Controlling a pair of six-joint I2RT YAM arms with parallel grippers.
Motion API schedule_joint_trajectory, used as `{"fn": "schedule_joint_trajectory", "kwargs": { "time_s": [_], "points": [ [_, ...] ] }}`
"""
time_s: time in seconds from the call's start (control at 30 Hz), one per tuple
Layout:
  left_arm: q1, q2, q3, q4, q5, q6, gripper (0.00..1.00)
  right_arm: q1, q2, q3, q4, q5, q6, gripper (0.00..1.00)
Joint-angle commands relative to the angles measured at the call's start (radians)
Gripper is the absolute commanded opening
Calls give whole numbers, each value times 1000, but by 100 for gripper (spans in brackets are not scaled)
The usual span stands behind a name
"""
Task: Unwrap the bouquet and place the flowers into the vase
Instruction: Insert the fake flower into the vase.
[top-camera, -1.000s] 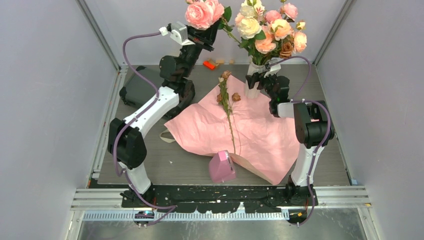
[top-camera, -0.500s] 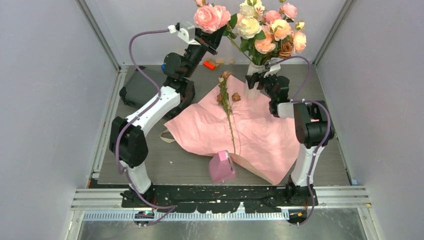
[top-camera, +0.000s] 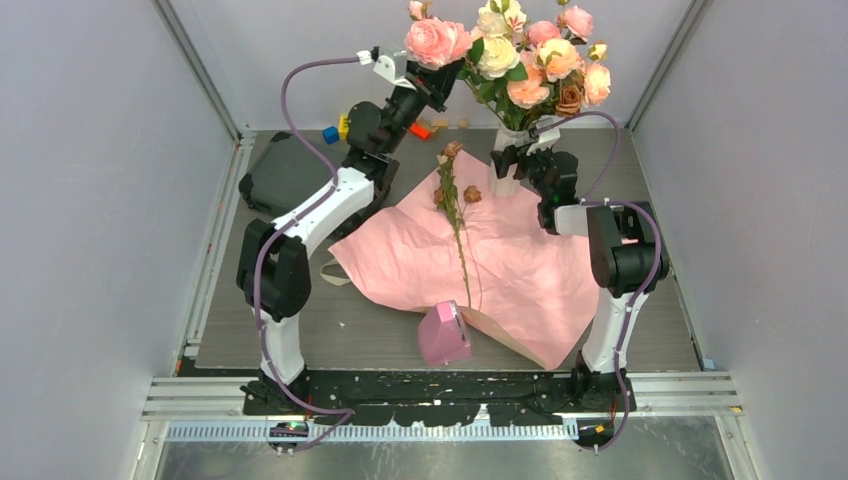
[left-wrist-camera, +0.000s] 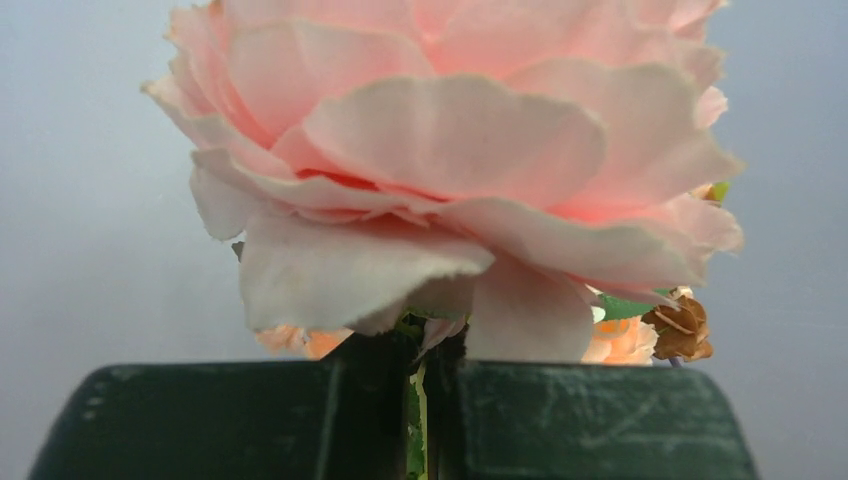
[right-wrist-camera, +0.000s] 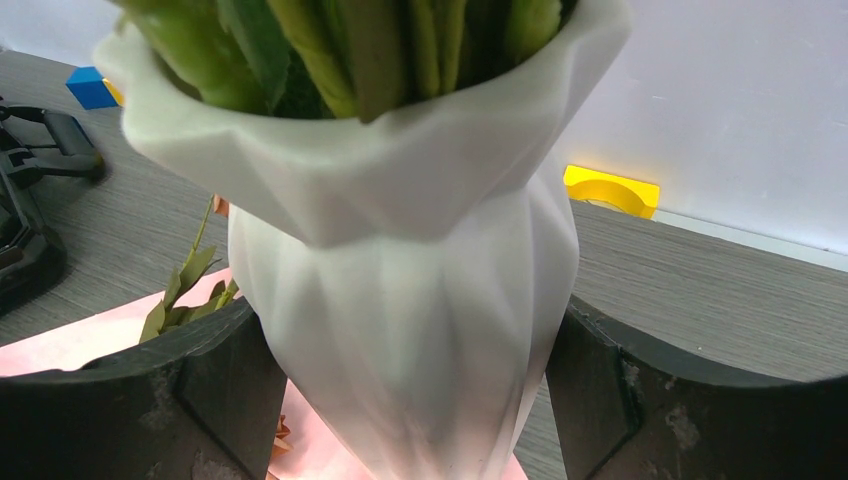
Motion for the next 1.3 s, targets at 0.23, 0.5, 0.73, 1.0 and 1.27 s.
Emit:
{"fn": "schedule_joint_trajectory", "kwargs": {
  "time_s": [0.23, 0.5, 0.73, 1.0, 1.27],
  "points": [
    [-53, 54, 23, -1, -35, 34, 0, 32, -57, 0, -23, -35, -23, 0],
    [-64, 92, 8, -49, -19, 42, 0, 33, -53, -4, -27, -30, -41, 0],
    [-71, 126, 18, -99, -13, 52, 0, 36, -45, -11, -2, -16, -26, 0],
    [-71, 142, 54, -151, 5, 52, 4, 36, -41, -19, 19, -3, -15, 0],
    [-69, 90, 55, -169, 15, 49, 45, 36, -41, -23, 32, 14, -14, 0]
  ]
}}
